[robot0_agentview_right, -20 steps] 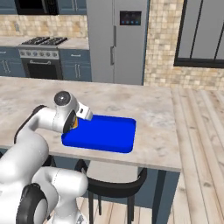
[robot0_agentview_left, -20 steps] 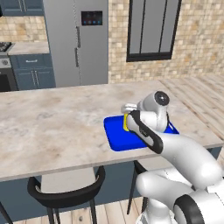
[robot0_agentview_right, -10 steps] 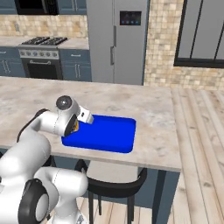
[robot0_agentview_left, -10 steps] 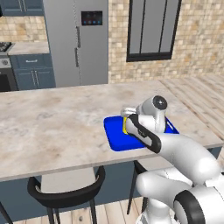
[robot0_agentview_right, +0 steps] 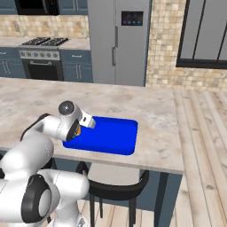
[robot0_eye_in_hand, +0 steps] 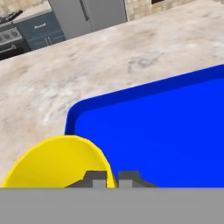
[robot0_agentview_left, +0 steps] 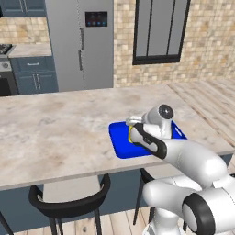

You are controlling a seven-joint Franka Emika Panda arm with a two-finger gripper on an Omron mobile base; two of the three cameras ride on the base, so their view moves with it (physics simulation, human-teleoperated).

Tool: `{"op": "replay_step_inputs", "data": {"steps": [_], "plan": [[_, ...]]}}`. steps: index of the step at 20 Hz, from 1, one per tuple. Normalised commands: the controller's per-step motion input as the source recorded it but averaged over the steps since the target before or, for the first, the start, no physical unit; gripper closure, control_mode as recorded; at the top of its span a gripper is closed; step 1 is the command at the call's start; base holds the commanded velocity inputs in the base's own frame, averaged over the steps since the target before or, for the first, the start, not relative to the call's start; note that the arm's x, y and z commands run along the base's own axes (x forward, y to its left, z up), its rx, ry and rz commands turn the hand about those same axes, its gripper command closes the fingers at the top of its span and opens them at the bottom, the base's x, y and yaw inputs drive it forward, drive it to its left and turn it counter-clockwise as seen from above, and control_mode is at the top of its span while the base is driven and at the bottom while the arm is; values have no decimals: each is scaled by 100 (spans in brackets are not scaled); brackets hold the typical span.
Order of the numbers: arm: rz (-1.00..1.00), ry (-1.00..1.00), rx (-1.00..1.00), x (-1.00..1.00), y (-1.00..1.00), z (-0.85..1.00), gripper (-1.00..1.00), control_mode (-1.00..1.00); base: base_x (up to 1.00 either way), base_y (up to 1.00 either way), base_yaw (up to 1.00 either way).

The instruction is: There is a tray on the dining counter. Grab the cup, mug, and pitcher and place them on the tray. The pitcher may be placed next to the tray if it cannot fit the tray.

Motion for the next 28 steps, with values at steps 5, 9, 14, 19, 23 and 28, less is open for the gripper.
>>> {"op": "replay_step_inputs", "data": {"steps": [5,9,14,19,23,28], "plan": [[0,0,0,9,0,-2,100,-100,0,0,0],[0,0,0,19,0,0,100,-100,0,0,0],[0,0,0,22,0,0,100,-100,0,0,0],[0,0,0,28,0,0,100,-100,0,0,0],[0,0,0,26,0,0,100,-100,0,0,0],[0,0,0,21,0,0,100,-100,0,0,0]]}}
